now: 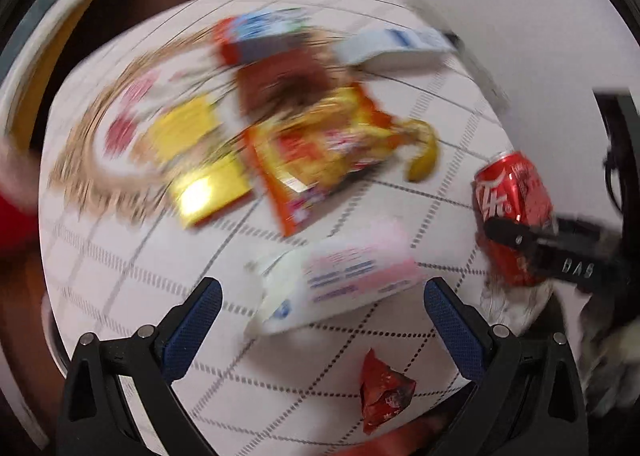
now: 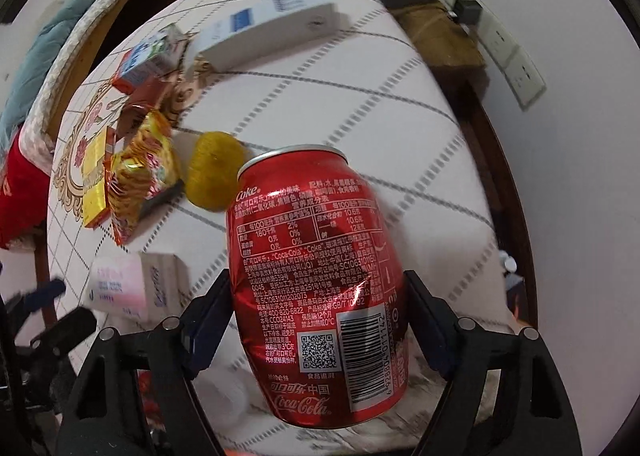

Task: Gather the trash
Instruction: 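Reach both tools toward the red Coca-Cola can and pink toothpaste box, then grasp the red can with the right tool while the left tool grasps the pink toothpaste box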

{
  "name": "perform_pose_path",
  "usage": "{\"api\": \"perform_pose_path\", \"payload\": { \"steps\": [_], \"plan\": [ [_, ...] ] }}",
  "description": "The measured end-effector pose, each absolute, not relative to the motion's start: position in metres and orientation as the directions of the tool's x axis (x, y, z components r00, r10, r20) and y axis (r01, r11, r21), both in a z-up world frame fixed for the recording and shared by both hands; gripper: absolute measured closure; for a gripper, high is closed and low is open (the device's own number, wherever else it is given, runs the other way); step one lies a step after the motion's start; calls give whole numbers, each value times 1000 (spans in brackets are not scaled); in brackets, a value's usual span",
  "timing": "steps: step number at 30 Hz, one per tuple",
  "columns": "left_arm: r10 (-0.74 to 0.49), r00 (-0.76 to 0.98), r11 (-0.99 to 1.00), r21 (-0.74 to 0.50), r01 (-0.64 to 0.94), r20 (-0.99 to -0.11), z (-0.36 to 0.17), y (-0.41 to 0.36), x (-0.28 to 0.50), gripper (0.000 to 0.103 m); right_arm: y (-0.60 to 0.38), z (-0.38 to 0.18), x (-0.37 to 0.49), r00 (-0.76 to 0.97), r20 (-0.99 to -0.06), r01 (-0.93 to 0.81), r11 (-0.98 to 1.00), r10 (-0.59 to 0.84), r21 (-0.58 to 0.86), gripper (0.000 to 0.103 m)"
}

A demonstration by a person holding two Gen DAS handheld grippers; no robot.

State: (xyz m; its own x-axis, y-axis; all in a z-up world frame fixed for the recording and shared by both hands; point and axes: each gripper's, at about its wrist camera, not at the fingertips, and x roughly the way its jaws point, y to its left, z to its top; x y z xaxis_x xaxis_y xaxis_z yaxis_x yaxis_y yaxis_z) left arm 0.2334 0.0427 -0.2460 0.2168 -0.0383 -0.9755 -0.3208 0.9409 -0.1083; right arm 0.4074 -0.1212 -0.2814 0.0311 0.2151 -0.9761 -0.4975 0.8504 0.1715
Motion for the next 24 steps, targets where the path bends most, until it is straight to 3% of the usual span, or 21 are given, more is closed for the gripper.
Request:
{"api": "perform_pose_path", "payload": {
  "steps": [5, 13, 18, 24],
  "plan": [
    [-91, 123, 919, -131, -371, -988, -263, 44, 259, 0, -150, -280, 411, 31, -977, -454, 874, 210, 173, 20],
    [-47, 75, 862, -79, -500, -996, -305, 51, 285, 3, -158, -284, 405, 65, -974, -414, 894, 218, 173, 21],
    [16, 138, 859, -57, -510, -990, -289, 51, 263, 6, -156, -282, 399, 77, -974, -435, 886, 215, 161, 22],
    [185, 259, 863, 31, -505, -948, -237, 52, 249, 6, -156, -266, 391, 133, -967, -478, 869, 218, 130, 22]
  ]
}}
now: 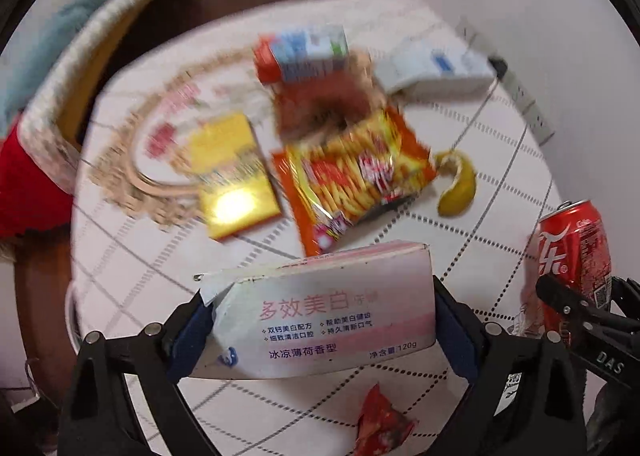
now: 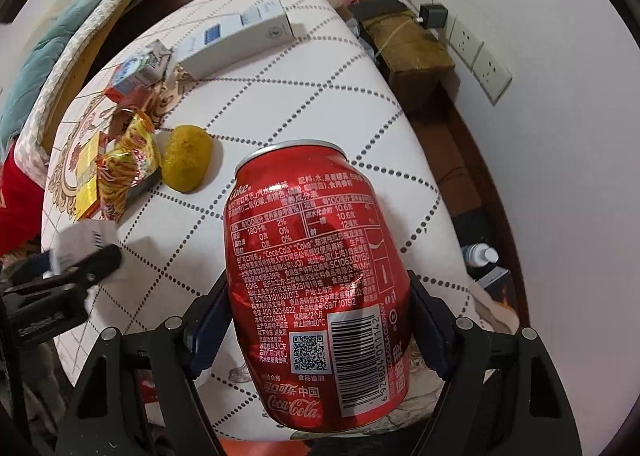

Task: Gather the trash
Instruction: 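Grasp the red can with the right tool while the left tool grasps the pink toothpaste box, then carry the can and box over the white bin and open both tools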

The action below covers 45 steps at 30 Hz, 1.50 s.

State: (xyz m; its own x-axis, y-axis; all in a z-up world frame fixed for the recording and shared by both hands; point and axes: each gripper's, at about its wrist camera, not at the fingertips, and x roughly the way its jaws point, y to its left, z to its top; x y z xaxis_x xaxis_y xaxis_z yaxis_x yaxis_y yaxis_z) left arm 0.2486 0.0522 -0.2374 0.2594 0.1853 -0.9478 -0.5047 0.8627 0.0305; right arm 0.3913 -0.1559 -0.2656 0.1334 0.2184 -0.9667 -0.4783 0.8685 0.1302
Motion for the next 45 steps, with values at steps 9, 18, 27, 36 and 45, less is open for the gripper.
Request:
{"api": "perform_pose_path", "payload": {
  "steps": [9, 18, 27, 36, 45],
  "plan": [
    [335, 383, 810, 55, -584, -861, -168, 60, 181, 6, -134, -210, 366, 204, -918, -531, 826, 340, 189, 22],
    [465, 407, 714, 61, -698, -786, -104, 109, 89, 6, -68, -137, 305, 199, -840, -664, 700, 506, 264, 22],
    [540, 331, 576, 53, -816, -773, -92, 184, -17, 6, 32, -106, 211, 64, -796, -797, 511, 603, 323, 22],
    [369, 235, 425, -62, -903, -899, -173, 314, -135, 6, 175, -168, 100, -152, -852, -869, 342, 501, 357, 22],
    [14, 266, 225, -257, -940, -964, -312, 428, -210, 5, 313, -294, 1, -272, -930, -907, 258, 247, 333, 22]
  ]
}}
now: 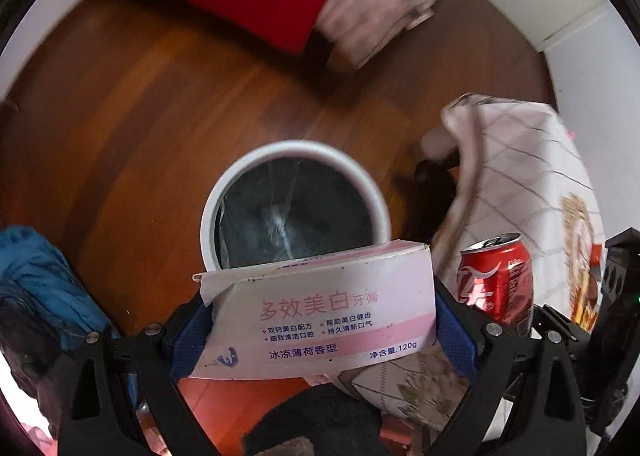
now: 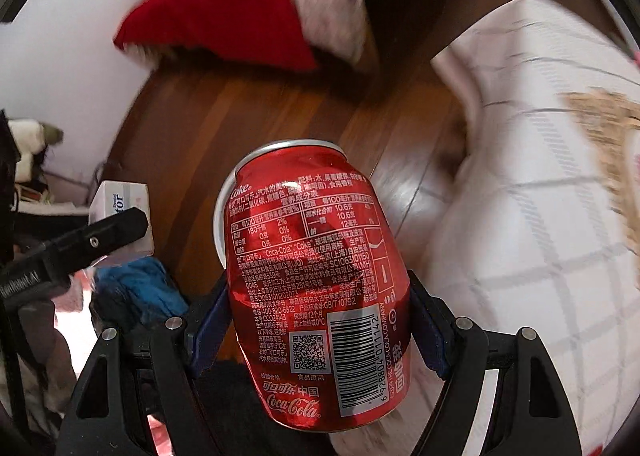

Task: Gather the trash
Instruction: 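Carry the can and box over the white bin and open both tools, then withdraw both open tools from the bin back toward the table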

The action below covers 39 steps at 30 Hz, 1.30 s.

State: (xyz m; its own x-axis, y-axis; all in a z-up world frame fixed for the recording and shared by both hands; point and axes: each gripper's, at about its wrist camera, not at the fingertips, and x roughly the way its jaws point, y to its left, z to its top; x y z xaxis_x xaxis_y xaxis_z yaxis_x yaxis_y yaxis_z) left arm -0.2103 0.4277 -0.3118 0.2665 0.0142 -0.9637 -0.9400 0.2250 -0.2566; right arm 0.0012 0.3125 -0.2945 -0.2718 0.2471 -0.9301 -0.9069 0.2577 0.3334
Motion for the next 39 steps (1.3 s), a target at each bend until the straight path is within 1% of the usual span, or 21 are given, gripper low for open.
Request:
{"api": "perform_pose_path", "payload": {
  "steps": [6, 9, 11, 13, 15, 17, 20, 21, 24, 28, 31, 36, 39],
  "plan": [
    [-190, 293, 121, -318, -940, -937, -388, 463, -210, 3, 371, -379, -15, -312, -948, -908, 276, 60, 316, 22],
    [-250, 332, 48, -354, -934, -910, -409, 473, -219, 3, 389, -417, -19, -354, -935, -888, 322, -25, 328, 21],
    [-258, 341, 16, -357, -934, -904, -416, 476, -222, 3, 396, -440, -18, -390, -917, -868, 367, -82, 336, 21],
    [-240, 327, 1, -337, -941, -914, -416, 477, -227, 3, 399, -450, -17, -401, -909, -861, 386, -114, 332, 21],
    [-219, 321, -14, -326, -945, -922, -414, 474, -233, 3, 398, -452, -14, -386, -914, -866, 391, -125, 312, 15],
    [-194, 293, -3, -298, -955, -936, -411, 472, -237, 3, 398, -451, -9, -386, -914, -863, 397, -123, 311, 5],
    [-119, 211, 36, -217, -976, -970, -400, 463, -241, 3, 398, -444, -5, -379, -919, -866, 388, -103, 314, 2],
    [-78, 169, 50, -173, -984, -983, -394, 458, -243, 3, 398, -443, -5, -374, -922, -869, 385, -97, 312, 0],
    [-1, 103, 63, -103, -993, -995, -383, 446, -246, 3, 395, -432, -5, -319, -945, -895, 351, -77, 274, 0],
    [52, 71, 63, -67, -996, -996, -369, 427, -249, 3, 387, -416, -9, -218, -974, -940, 282, -54, 195, 0],
    [100, 23, 77, -15, -997, -995, -355, 412, -248, 3, 379, -404, -13, -167, -986, -956, 250, -26, 155, 0],
    [186, -6, 83, 22, -996, -983, -323, 389, -250, 3, 365, -382, -19, -146, -989, -961, 235, 15, 146, 0],
    [223, -6, 82, 24, -996, -975, -304, 377, -252, 3, 356, -363, -20, -145, -988, -961, 230, 47, 152, 0]
  ]
}}
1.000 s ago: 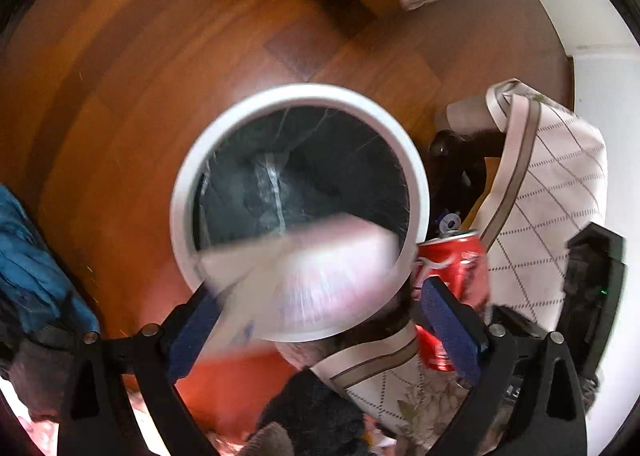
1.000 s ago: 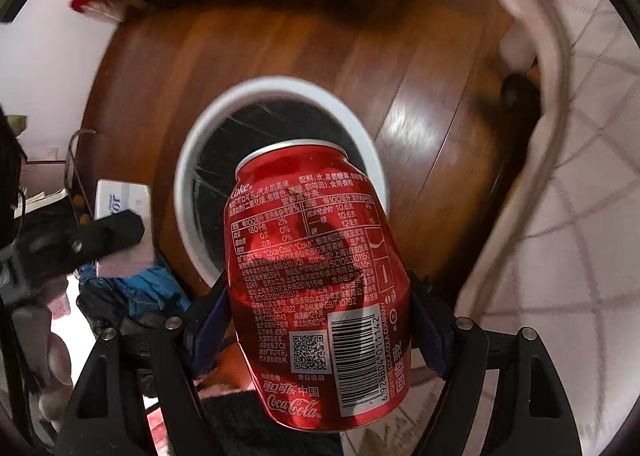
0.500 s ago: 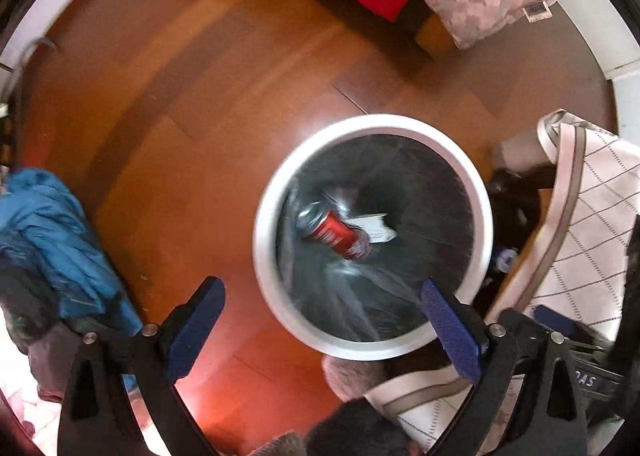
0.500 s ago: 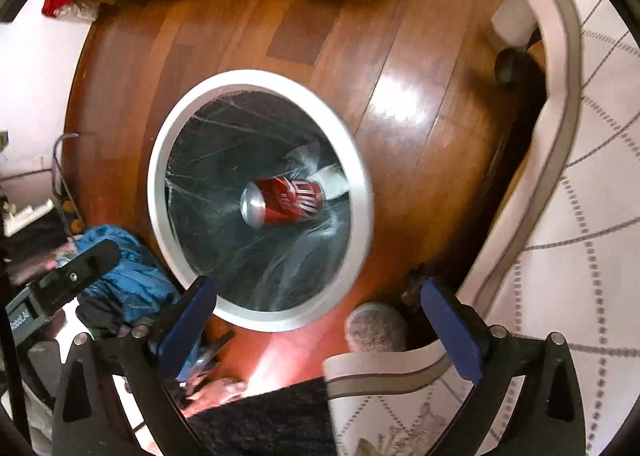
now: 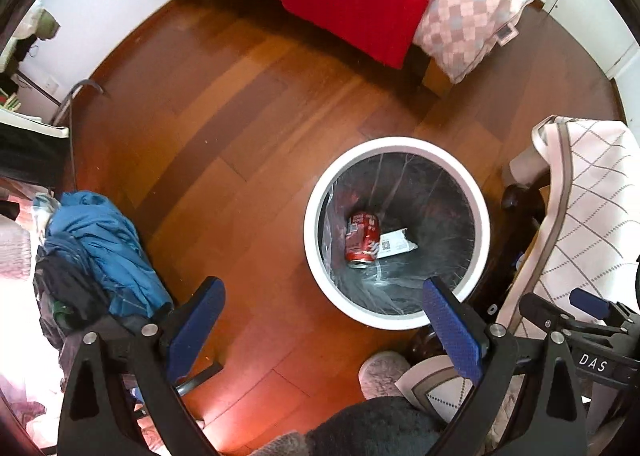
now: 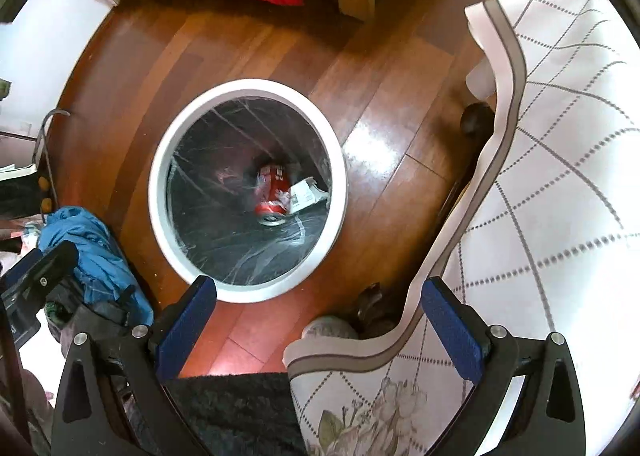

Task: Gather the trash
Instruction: 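Withdraw both open tools from the bin back toward the table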

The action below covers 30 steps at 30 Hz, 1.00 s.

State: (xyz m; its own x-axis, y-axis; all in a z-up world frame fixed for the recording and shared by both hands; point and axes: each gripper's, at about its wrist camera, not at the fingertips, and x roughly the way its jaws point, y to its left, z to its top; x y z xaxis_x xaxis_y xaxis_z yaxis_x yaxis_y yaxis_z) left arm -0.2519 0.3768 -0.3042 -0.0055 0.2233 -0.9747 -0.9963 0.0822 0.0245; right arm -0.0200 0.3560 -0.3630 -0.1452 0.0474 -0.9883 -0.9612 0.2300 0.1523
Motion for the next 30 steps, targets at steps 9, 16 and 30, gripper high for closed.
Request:
{"api": "perform_pose_path", "payload": {
  "steps": [9, 16, 30],
  "plan": [
    [323, 9, 91, 21, -996, -947, -251, 340, -253, 3, 322, -294, -26, -139, -974, -963, 205, 179, 175, 0],
    [418, 13, 117, 39, -992, -908, -203, 304, -246, 3, 287, -236, -26, -143, -947, -961, 188, 288, 203, 0],
    [543, 74, 213, 51, -976, -837, -152, 234, -154, 3, 176, -145, 51, -240, -837, -875, 263, 492, 406, 0]
  ]
}}
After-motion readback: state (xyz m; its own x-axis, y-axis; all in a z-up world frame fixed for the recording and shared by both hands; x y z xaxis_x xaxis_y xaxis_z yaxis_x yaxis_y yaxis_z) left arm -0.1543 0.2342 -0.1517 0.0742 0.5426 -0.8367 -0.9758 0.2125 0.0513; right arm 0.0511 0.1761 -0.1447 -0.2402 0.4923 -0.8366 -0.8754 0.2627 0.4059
